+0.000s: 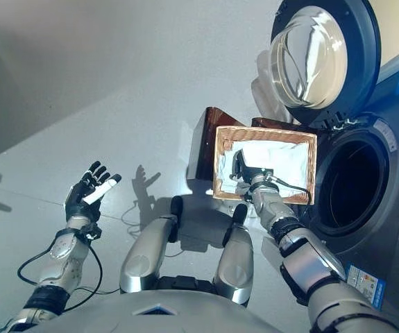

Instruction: Pick up the clothes and place them into the washing machine

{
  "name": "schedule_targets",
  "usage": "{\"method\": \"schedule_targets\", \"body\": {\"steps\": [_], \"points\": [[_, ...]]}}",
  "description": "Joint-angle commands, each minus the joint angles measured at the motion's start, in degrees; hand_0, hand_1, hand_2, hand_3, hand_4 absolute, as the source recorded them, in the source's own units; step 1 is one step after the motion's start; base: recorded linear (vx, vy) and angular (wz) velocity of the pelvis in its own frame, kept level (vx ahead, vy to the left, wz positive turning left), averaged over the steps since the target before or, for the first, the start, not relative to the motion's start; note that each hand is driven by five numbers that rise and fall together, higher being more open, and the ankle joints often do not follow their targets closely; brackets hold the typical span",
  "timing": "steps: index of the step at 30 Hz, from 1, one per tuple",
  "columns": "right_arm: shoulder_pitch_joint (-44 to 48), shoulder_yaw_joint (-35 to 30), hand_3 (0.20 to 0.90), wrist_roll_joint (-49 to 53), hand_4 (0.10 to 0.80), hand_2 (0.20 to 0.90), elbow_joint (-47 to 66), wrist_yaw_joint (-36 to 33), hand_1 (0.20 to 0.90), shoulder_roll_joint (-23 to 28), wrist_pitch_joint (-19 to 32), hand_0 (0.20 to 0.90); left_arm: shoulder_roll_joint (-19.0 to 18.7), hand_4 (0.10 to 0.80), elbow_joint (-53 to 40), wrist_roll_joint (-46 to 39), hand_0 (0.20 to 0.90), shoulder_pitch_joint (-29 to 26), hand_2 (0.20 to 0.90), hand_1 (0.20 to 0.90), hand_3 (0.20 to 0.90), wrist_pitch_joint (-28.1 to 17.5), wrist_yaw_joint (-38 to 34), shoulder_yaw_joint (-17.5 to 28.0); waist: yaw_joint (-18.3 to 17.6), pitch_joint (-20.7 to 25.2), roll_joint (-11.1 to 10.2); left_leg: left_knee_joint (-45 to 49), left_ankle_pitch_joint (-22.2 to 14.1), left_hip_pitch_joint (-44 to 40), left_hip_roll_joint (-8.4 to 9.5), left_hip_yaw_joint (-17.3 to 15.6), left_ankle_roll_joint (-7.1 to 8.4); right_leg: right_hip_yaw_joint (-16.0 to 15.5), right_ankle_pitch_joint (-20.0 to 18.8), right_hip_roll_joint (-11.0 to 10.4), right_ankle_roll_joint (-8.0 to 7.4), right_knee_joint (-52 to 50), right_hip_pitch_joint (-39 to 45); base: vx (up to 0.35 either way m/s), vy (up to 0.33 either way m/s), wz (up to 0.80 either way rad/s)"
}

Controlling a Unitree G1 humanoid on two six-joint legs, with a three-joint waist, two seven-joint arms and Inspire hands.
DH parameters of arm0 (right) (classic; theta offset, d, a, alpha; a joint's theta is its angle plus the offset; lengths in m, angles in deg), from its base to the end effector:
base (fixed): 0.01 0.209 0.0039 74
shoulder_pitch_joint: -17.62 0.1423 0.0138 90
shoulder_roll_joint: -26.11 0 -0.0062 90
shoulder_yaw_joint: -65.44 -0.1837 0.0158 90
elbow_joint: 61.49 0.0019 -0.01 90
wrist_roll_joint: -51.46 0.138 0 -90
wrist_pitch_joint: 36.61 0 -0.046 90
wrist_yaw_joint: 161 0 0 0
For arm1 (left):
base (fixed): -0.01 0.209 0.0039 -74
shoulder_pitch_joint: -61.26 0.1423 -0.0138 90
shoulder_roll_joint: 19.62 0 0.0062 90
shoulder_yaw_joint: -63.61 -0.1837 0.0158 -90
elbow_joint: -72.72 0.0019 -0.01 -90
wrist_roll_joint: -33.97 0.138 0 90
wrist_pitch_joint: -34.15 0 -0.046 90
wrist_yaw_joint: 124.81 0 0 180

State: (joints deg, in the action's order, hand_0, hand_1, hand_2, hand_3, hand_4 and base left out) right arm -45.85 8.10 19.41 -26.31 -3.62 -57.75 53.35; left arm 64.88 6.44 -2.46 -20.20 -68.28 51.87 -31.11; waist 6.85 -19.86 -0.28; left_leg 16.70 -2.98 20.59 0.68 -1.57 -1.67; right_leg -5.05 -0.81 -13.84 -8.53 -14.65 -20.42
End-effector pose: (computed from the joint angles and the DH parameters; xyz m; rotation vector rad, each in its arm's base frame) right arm 0.2501 -0.1968 -0.0223 -1.3212 0.2236 0.1298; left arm 0.1440 0.2412 -0.0297 -0.2067 0.3312 0.2680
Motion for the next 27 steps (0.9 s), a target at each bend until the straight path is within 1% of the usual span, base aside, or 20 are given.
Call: {"method": "schedule_targets", "body": {"steps": [1, 2, 3, 6, 8, 10, 14, 18, 21, 27], "points": [[-1.27, -5.45, 0.900, 13.52, 0.800, 0.900, 4.25, -2.71, 0.900, 0.09, 5.21, 0.900, -0.87, 0.800, -2.28, 0.88, 0.900, 1.30, 0.900, 0.900, 0.900, -4.84, -1.04, 3.83, -0.76, 2.61, -0.24, -3.05, 1.74, 0.38, -0.21, 0.72, 1.67, 0.46, -0.34, 1.76, 2.05, -2.05, -1.22, 0.000, 0.000, 0.00], [-2.11, -6.91, 0.900, 16.76, 0.800, 0.900, 5.00, -2.25, 0.900, -0.64, 6.01, 0.900, -0.70, 0.800, -2.32, 0.94, 0.900, 1.37, 0.900, 0.900, 0.900, -4.70, -1.15, 4.08, -0.88, 2.59, -0.22, -3.03, 1.81, 0.51, -0.19, 0.67, 1.62, 0.45, -0.36, 1.72, 2.06, -2.04, -1.34, 0.000, 0.000, 0.00], [-2.10, -6.92, 0.900, 16.76, 0.800, 0.900, 5.01, -2.24, 0.900, -0.63, 6.00, 0.900, -0.70, 0.800, -2.32, 0.94, 0.900, 1.35, 0.900, 0.900, 0.900, -4.70, -1.16, 4.08, -0.88, 2.74, -0.24, -3.19, 2.02, 0.66, -0.18, 0.67, 1.61, 0.44, -0.57, 1.72, 2.06, -1.85, -1.47, 0.000, 0.000, 0.00], [-3.70, -10.61, 0.900, 30.67, 0.800, 0.900, 4.79, -0.62, 0.900, -3.64, 9.49, 0.900, -0.40, 0.800, -1.97, 0.64, 0.900, 1.37, 0.900, 0.900, 0.900, -4.28, -1.47, 4.72, -0.99, 2.55, -0.10, -2.75, 2.00, 1.06, -0.23, 0.59, 1.58, 0.43, -0.44, 1.59, 2.21, -2.13, -1.69, 0.000, 0.000, 0.00], [-3.77, -11.84, 0.900, 39.74, 0.800, 0.900, 4.25, 1.87, 0.900, -5.55, 11.34, 0.900, -0.39, 0.800, -2.47, 0.16, 0.900, 1.52, 0.900, 0.900, 0.900, -4.08, -1.52, 5.02, -0.68, 2.54, 0.15, -2.78, 2.14, 1.37, -0.11, 0.65, 1.58, 0.29, -0.48, 1.48, 2.27, -2.12, -1.85, -0.010, 0.002, 0.02], [-3.36, -12.55, 0.900, 45.82, 0.800, 0.900, 4.17, 3.89, 0.900, -6.81, 12.60, 0.900, -0.48, 0.800, -3.00, 0.01, 0.900, 1.71, 0.900, 0.900, 0.900, -3.86, -1.33, 5.33, -0.34, 2.49, 0.36, -2.67, 2.24, 1.77, 0.00, 0.67, 1.56, 0.22, -0.54, 1.34, 2.33, -2.28, -2.18, -0.028, 0.004, 0.04], [-1.15, -14.74, 0.900, 56.48, 0.800, 0.900, 1.50, 5.37, 0.900, -9.68, 13.88, 0.900, -0.50, 0.800, -3.42, -0.49, 0.900, 1.31, 0.900, 0.900, 0.900, -3.73, -1.32, 4.70, 0.37, 2.08, 1.04, -2.36, 2.37, 2.58, 0.23, 0.60, 1.58, 0.23, -0.68, 1.11, 2.40, -2.34, -2.66, -0.039, 0.012, 0.02], [-0.12, -17.60, 0.900, 63.49, 0.800, 0.900, -1.15, 4.86, 0.900, -11.46, 14.59, 0.900, -0.50, 0.800, -3.61, -1.27, 0.900, 0.73, 0.900, 0.900, 0.900, -3.47, -1.79, 3.96, 0.72, 1.75, 1.38, -1.96, 2.30, 2.98, 0.24, 0.69, 1.55, 0.10, -0.68, 1.00, 2.50, -2.51, -2.87, -0.012, 0.004, 0.03], [-0.66, -18.73, 0.900, 66.68, 0.800, 0.900, -0.83, 5.07, 0.900, -11.88, 15.00, 0.900, -0.33, 0.800, -3.28, -1.20, 0.900, 0.13, 0.900, 0.900, 0.900, -3.27, -2.28, 3.57, 0.60, 1.40, 1.41, -1.76, 2.28, 3.10, 0.20, 0.63, 1.56, 0.14, -0.72, 1.06, 2.54, -2.71, -3.01, 0.000, 0.000, 0.00], [-4.06, -22.26, 0.900, 67.81, 0.800, 0.900, -0.12, 3.76, 0.900, -10.29, 16.09, 0.900, 0.10, 0.800, -2.52, -1.15, 0.900, -0.73, 0.900, 0.900, 0.900, -3.74, -3.00, 3.19, -0.22, 0.82, 1.36, -1.63, 2.30, 3.29, 0.10, 0.43, 1.65, 0.56, -0.61, 1.25, 2.54, -3.08, -3.43, -0.004, 0.000, 0.01]]}}
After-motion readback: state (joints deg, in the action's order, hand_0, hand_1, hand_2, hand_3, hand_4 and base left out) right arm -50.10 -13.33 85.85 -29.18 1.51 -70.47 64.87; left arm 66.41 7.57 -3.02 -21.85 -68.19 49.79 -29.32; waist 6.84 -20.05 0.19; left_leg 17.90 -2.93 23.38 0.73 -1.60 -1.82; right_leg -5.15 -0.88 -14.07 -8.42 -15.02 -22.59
